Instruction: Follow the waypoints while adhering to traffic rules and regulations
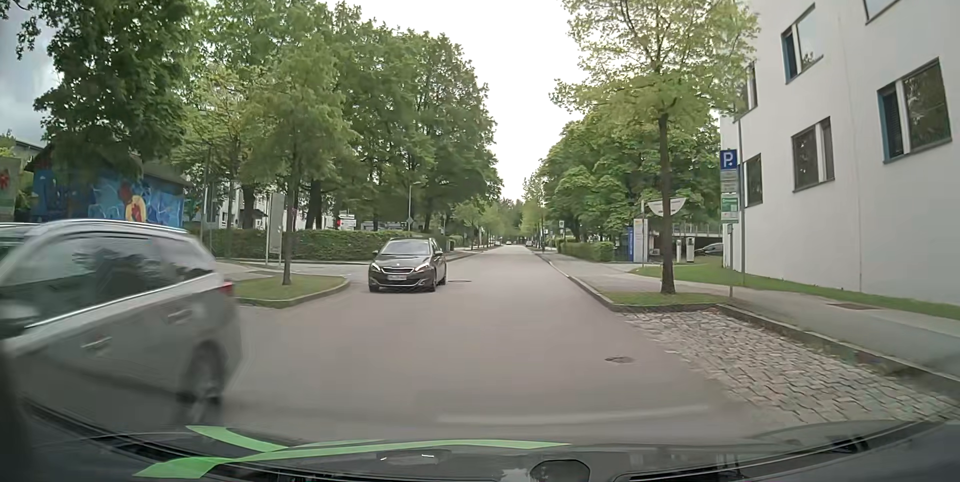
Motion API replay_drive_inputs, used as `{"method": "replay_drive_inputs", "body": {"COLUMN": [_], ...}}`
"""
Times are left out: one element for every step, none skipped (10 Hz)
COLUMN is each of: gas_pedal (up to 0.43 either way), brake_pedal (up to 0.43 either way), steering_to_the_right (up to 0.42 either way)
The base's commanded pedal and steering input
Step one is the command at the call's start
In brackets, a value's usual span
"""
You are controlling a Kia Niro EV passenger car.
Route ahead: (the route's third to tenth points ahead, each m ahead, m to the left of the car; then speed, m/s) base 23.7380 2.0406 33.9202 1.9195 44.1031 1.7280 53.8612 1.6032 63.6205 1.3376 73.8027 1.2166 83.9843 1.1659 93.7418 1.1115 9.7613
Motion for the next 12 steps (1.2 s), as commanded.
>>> {"method": "replay_drive_inputs", "body": {"gas_pedal": [0.110, 0.110, 0.110, 0.110, 0.110, 0.110, 0.110, 0.110, 0.110, 0.110, 0.110, 0.110], "brake_pedal": [0.000, 0.000, 0.000, 0.000, 0.000, 0.000, 0.000, 0.000, 0.000, 0.000, 0.000, 0.000], "steering_to_the_right": [-0.004, -0.004, -0.004, -0.004, -0.004, -0.004, -0.004, -0.004, -0.004, -0.004, -0.004, -0.004]}}
